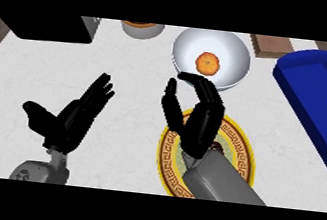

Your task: Pick the squash from the plate and place it in the bowl

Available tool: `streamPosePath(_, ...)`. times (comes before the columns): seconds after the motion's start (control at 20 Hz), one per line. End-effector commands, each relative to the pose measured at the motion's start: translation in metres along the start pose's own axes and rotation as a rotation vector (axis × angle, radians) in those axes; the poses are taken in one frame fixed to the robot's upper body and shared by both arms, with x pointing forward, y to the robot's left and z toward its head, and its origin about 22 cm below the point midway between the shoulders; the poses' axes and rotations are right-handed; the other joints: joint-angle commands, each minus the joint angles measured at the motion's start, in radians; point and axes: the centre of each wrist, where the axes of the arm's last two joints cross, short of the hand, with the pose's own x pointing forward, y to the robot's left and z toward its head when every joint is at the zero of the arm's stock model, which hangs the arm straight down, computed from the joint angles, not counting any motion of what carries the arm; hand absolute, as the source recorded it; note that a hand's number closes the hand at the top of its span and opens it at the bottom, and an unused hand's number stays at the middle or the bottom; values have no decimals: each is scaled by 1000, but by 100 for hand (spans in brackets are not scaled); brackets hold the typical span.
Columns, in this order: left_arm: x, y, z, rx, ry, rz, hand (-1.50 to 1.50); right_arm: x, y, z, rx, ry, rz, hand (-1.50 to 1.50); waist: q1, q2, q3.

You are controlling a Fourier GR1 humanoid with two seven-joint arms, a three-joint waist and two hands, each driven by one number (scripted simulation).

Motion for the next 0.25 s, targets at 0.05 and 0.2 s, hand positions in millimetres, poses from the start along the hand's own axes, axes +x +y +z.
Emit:
streamPosePath(0.05,0,7,3,11,-2,-8,0,-3,-21,73,34,87,-75,150,-2,2,0)
streamPosePath(0.2,6,5,-2,-1,-12,-12,0,-4,-36,125,123,160,-85,150,0,11,2)
